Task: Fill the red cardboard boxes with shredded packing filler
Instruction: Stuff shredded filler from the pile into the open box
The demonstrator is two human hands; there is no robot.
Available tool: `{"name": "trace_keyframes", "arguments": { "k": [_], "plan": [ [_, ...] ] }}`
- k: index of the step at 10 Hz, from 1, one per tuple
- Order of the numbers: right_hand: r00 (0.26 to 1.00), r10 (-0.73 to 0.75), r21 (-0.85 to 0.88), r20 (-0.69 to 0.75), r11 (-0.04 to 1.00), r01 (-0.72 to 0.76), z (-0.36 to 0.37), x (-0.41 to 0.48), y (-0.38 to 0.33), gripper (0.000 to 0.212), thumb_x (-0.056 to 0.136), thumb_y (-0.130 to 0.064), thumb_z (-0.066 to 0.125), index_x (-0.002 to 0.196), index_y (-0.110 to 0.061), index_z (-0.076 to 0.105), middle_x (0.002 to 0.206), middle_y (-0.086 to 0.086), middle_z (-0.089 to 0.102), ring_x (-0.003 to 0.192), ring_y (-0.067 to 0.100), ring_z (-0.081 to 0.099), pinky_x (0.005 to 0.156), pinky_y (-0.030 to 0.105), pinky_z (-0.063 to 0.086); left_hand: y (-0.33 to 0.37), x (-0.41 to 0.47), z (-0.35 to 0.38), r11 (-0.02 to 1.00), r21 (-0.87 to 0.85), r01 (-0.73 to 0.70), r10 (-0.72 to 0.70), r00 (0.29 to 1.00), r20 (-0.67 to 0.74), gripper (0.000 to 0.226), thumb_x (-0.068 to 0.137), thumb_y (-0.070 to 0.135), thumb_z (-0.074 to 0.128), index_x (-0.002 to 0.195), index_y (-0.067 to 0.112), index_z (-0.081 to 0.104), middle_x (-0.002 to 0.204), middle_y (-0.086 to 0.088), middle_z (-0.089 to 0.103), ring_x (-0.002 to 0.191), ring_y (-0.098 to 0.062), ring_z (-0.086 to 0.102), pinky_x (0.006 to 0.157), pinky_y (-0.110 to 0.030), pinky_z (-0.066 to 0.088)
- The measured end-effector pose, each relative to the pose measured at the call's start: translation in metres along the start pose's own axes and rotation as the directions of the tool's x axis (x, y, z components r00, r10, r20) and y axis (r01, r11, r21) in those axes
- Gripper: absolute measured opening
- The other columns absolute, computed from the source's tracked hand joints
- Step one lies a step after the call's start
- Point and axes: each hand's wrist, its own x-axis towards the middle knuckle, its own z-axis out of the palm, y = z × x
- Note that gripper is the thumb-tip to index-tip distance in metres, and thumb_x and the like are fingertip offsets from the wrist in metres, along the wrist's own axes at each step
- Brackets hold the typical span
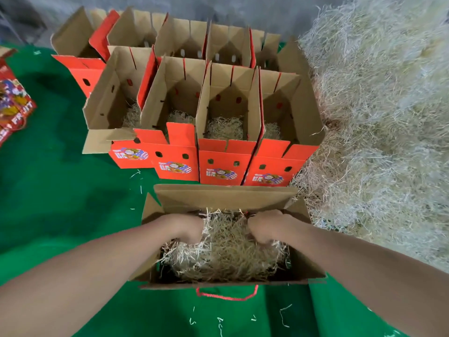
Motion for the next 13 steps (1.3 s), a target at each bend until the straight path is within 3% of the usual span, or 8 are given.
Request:
{"name": "trace_keyframes", "arguments": {
  "k": [2,5,6,8,9,10,12,13],
  "plan": [
    [0.986,0.038,-0.18,0.165,0.984,-0.008,0.02,0.042,-0.006,0.045,0.095,-0.018,0.046,0.138,-0.007,0.039,0.138,0.012,0.044,0.118,0.029,0.048,0.093,0.038,0.043,0.006,0.008,0.013,0.996,0.084,0.016,-0.022,0.997,0.07,0.034,0.093,-0.002,0.035,0.123,-0.006,0.052,0.114,-0.019,0.058,0.099,-0.03,0.056,0.089,-0.036,0.044],
    [0.972,-0.206,-0.11,-0.116,0.975,0.193,0.001,-0.019,-0.024,0.023,0.088,0.002,0.051,0.109,0.003,0.059,0.109,0.019,0.062,0.095,0.032,0.061,0.071,0.034,0.048,0.004,-0.018,0.004,0.957,0.276,-0.083,0.138,0.973,-0.185,0.029,0.085,-0.007,0.045,0.111,0.003,0.052,0.081,-0.005,0.051,0.068,-0.019,0.049,0.059,-0.031,0.045],
    [0.919,-0.33,-0.222,0.216,0.9,0.375,0.008,-0.002,-0.048,0.019,0.093,-0.004,0.045,0.096,0.009,0.059,0.109,0.018,0.06,0.098,0.029,0.059,0.08,0.032,0.047,0.022,-0.006,0.007,0.871,0.415,-0.263,0.261,0.963,0.063,0.023,0.092,0.001,0.045,0.111,-0.001,0.057,0.096,-0.013,0.057,0.082,-0.024,0.056,0.068,-0.031,0.048],
    [0.885,-0.307,-0.261,0.349,0.876,0.406,0.029,0.035,-0.037,0.039,0.093,-0.008,0.049,0.131,-0.002,0.047,0.134,0.017,0.048,0.121,0.031,0.047,0.1,0.038,0.04,0.012,0.037,0.034,0.908,0.352,-0.23,0.086,0.921,0.38,0.05,0.09,0.009,0.056,0.137,-0.001,0.041,0.145,-0.02,0.034,0.13,-0.037,0.037,0.105,-0.046,0.036],
    [0.877,-0.327,-0.203,0.351,0.888,0.413,0.027,0.031,-0.036,0.035,0.095,-0.012,0.044,0.129,-0.002,0.05,0.125,0.015,0.055,0.107,0.027,0.056,0.085,0.034,0.049,0.007,0.043,0.041,0.963,0.22,-0.159,0.073,0.932,0.354,0.046,0.091,0.009,0.055,0.135,0.002,0.046,0.137,-0.019,0.046,0.124,-0.036,0.046,0.1,-0.043,0.042],
    [0.939,-0.34,-0.166,-0.053,0.93,0.328,0.015,0.032,-0.036,0.035,0.089,-0.003,0.049,0.123,-0.002,0.048,0.096,0.013,0.062,0.08,0.026,0.059,0.051,0.031,0.044,0.01,0.042,0.032,0.989,0.116,-0.092,0.1,0.993,-0.063,0.03,0.09,0.01,0.05,0.12,0.008,0.057,0.116,-0.012,0.061,0.108,-0.028,0.059,0.088,-0.036,0.049],
    [0.894,-0.302,-0.281,0.331,0.873,0.399,0.034,0.052,-0.032,0.035,0.094,-0.012,0.047,0.128,-0.001,0.05,0.126,0.014,0.055,0.112,0.03,0.053,0.088,0.037,0.045,0.01,0.049,0.041,0.92,0.301,-0.251,0.115,0.907,0.406,0.056,0.088,0.006,0.057,0.14,0.002,0.038,0.144,-0.019,0.038,0.131,-0.036,0.037,0.104,-0.048,0.035],
    [0.873,-0.258,-0.265,0.414,0.883,0.387,0.033,0.057,-0.027,0.038,0.096,-0.012,0.041,0.132,-0.002,0.045,0.132,0.015,0.048,0.12,0.033,0.047,0.097,0.046,0.043,-0.001,0.049,0.061,0.864,0.488,-0.124,0.003,0.97,0.242,0.064,0.09,0.022,0.054,0.145,0.005,0.025,0.153,-0.014,0.021,0.141,-0.033,0.013,0.113,-0.056,0.007]
  ]
}}
